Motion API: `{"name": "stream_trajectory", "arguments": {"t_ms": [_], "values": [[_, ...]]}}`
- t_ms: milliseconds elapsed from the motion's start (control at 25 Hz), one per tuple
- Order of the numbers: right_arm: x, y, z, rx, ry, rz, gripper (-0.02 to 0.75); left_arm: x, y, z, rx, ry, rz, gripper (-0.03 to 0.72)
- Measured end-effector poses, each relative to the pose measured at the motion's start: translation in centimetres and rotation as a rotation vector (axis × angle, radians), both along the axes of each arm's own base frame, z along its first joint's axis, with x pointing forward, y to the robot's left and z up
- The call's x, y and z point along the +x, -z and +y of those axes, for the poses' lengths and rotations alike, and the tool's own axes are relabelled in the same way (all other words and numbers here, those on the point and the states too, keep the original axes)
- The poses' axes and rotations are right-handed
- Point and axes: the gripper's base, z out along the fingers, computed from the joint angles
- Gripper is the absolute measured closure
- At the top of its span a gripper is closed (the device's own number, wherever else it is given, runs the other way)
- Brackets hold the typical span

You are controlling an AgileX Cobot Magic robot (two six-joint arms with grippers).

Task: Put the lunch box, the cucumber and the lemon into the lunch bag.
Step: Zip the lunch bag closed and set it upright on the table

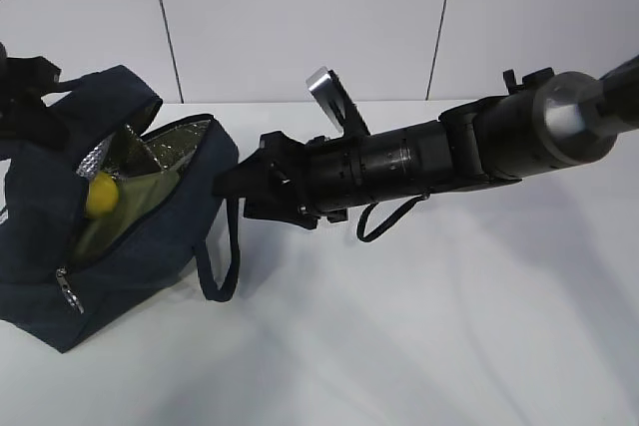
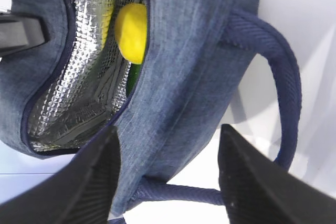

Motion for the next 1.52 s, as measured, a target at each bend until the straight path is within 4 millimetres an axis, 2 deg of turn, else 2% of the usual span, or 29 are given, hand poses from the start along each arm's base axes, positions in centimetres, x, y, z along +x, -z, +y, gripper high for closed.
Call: {"name": "stream_trajectory", "arguments": {"t_ms": [1040, 1360, 1520], "values": [[0.9, -0.5, 0.0, -0.024, 0.042, -0.03, 0.31, 0.0, 0.0, 0.0, 0.0, -0.001, -0.001, 0.691], [1.4, 1.9, 1.0, 0.014, -0.005, 0.029, 0.31, 0.0, 0.0, 0.0, 0.0, -0.001, -0.001, 0.691], [1.2, 1.7, 2.1, 0.019, -0.03, 0.018, 0.31, 0.0, 0.0, 0.0, 0.0, -0.001, -0.001, 0.691]]}}
